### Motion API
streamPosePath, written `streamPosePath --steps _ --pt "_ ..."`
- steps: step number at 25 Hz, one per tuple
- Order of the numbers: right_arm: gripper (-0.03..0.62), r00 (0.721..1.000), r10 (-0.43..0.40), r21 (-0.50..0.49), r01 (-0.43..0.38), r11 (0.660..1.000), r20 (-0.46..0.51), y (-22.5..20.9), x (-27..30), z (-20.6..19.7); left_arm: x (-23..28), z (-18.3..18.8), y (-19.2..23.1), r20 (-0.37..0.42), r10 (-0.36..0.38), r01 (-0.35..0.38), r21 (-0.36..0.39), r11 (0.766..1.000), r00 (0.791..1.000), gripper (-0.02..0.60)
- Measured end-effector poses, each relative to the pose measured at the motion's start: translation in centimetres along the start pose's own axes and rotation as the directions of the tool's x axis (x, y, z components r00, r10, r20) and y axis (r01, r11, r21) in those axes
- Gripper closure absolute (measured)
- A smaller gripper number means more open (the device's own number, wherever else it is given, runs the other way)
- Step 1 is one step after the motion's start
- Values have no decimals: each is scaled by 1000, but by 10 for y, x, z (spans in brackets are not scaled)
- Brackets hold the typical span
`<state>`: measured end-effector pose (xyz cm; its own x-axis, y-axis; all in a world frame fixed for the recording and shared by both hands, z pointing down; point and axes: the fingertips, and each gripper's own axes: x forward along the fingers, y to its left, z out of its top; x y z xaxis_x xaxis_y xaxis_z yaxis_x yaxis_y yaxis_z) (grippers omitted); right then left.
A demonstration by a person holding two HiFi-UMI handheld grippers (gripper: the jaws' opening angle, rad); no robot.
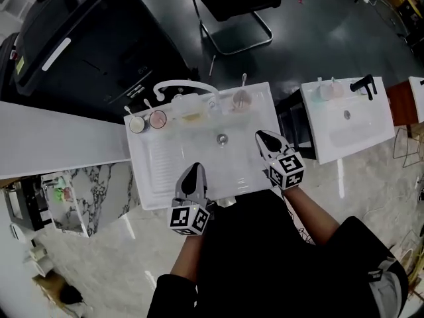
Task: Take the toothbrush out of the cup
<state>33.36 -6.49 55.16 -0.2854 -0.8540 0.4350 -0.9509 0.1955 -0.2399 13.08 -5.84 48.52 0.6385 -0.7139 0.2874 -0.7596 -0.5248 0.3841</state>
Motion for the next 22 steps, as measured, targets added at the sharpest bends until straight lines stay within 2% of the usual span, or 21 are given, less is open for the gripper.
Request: streamPosePath --steps 4,8,12,17,19,22 --pt "589 1000 16 -12 -16 1000 -15 -32 39 7 9 9 7 60 25 -24 -13 1000 998 558" --pt "537 997 59 14 -59 998 -48 -54 79 16 16 6 20 42 73 -72 -8 997 996 559" --pt "525 998 23 5 -22 1000 -52 -80 117 24 22 8 36 41 105 -105 -4 994 994 558" --pt "516 994 12 -15 -14 1000 -106 -104 161 16 22 5 61 46 181 -179 -38 983 982 558" --pt "516 992 14 -23 -17 1000 -128 -110 174 11 23 6 59 50 178 -178 -8 984 983 558" --pt "516 988 15 -25 -19 1000 -156 -113 188 2 26 7 43 56 145 -151 112 982 988 558"
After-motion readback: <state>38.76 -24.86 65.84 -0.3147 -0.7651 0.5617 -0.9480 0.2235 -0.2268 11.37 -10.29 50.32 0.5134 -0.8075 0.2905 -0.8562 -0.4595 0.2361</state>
